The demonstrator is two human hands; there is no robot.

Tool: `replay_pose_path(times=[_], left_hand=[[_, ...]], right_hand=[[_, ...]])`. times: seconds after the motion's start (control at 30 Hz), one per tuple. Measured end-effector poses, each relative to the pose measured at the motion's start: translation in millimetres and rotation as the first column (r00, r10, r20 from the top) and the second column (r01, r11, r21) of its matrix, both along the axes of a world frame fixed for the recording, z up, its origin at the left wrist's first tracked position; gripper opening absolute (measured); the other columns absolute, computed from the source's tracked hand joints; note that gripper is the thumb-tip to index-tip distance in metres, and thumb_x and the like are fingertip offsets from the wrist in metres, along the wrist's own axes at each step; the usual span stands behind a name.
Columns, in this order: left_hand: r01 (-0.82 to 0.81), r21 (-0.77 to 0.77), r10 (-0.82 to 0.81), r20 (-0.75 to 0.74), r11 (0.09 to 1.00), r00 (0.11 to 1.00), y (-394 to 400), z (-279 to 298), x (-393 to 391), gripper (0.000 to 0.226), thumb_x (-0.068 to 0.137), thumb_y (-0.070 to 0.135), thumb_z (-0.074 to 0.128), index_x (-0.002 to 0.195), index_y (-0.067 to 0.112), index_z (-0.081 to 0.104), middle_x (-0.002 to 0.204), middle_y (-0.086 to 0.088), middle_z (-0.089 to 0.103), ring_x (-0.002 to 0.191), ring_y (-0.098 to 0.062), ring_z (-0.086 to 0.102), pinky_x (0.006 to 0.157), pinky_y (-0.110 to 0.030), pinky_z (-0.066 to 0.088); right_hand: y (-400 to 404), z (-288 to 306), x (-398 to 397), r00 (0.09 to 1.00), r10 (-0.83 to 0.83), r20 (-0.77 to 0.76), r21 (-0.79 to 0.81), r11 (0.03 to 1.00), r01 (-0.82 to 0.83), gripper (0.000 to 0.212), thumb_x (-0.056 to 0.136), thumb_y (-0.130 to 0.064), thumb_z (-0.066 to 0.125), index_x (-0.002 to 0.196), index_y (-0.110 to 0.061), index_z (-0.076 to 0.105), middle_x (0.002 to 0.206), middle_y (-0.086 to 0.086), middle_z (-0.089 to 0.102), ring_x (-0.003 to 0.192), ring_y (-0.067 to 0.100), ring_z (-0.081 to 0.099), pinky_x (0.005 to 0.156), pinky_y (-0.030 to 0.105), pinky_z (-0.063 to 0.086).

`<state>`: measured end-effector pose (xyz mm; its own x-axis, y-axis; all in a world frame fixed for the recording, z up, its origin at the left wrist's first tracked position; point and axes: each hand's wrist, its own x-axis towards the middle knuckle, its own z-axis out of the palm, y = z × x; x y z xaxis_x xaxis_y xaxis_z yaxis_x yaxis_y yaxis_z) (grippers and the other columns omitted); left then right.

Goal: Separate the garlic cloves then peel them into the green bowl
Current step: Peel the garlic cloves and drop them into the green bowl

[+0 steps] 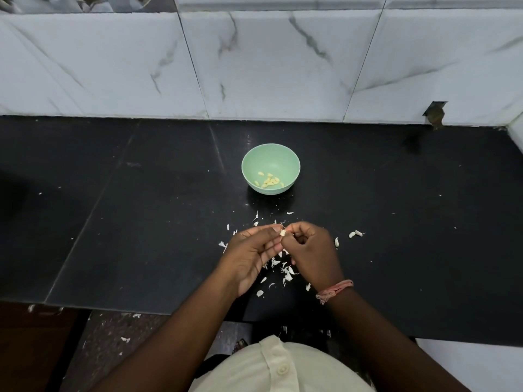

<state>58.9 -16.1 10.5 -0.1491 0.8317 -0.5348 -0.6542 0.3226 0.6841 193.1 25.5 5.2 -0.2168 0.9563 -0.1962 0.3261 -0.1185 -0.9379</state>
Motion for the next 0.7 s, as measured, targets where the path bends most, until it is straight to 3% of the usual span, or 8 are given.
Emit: replay_pose_path(times=[0.13, 0.33, 0.53, 0.7], left_hand=[[-0.023, 0.006, 0.023, -0.023, 1.0, 0.999, -1.0, -1.5, 0.8, 0.009, 0.088, -0.005, 0.066, 0.095, 0.0, 0.069, 0.091, -0.013, 0.073, 0.078, -0.015, 0.073, 0.067, -0.021, 0.059], [-0.085, -0.007, 0.086, 0.081, 0.996, 0.993, -2.7, -4.5, 1.2, 0.026, 0.075, -0.001, 0.069, 0.101, 0.002, 0.069, 0.086, -0.009, 0.075, 0.078, -0.015, 0.074, 0.07, -0.024, 0.062], [-0.174, -0.082, 0.186, 0.187, 0.981, 0.965, -2.4, -9.2, 4.5, 0.02, 0.092, -0.012, 0.056, 0.097, 0.0, 0.07, 0.089, -0.015, 0.075, 0.076, -0.018, 0.075, 0.067, -0.025, 0.062], [-0.197, -0.073, 0.209, 0.223, 0.978, 0.952, -2.3, -7.7, 4.1, 0.019, 0.094, -0.01, 0.056, 0.103, -0.002, 0.07, 0.1, -0.018, 0.076, 0.085, -0.02, 0.076, 0.074, -0.027, 0.063]], right_hand=[[-0.7, -1.4, -2.9, 0.999, 0.05, 0.004, -0.004, 0.999, -0.05, 0.005, 0.088, -0.018, 0.074, 0.083, -0.019, 0.073, 0.066, -0.002, 0.071, 0.053, 0.005, 0.059, 0.054, 0.026, 0.049], [0.5, 6.8, -5.7, 0.997, -0.03, -0.077, -0.051, 0.998, 0.026, 0.005, 0.089, -0.003, 0.066, 0.088, -0.005, 0.071, 0.066, 0.007, 0.07, 0.049, 0.014, 0.063, 0.049, 0.023, 0.05], [2.3, 5.0, -6.5, 0.984, -0.112, -0.137, -0.094, 0.991, 0.099, 0.009, 0.091, 0.001, 0.064, 0.089, -0.003, 0.071, 0.073, 0.012, 0.074, 0.054, 0.016, 0.069, 0.055, 0.025, 0.057], [3.9, -2.2, -1.1, 0.989, -0.139, -0.045, -0.071, 0.988, 0.136, 0.019, 0.093, -0.001, 0.055, 0.092, -0.012, 0.071, 0.079, 0.005, 0.074, 0.064, 0.016, 0.074, 0.064, 0.025, 0.059]])
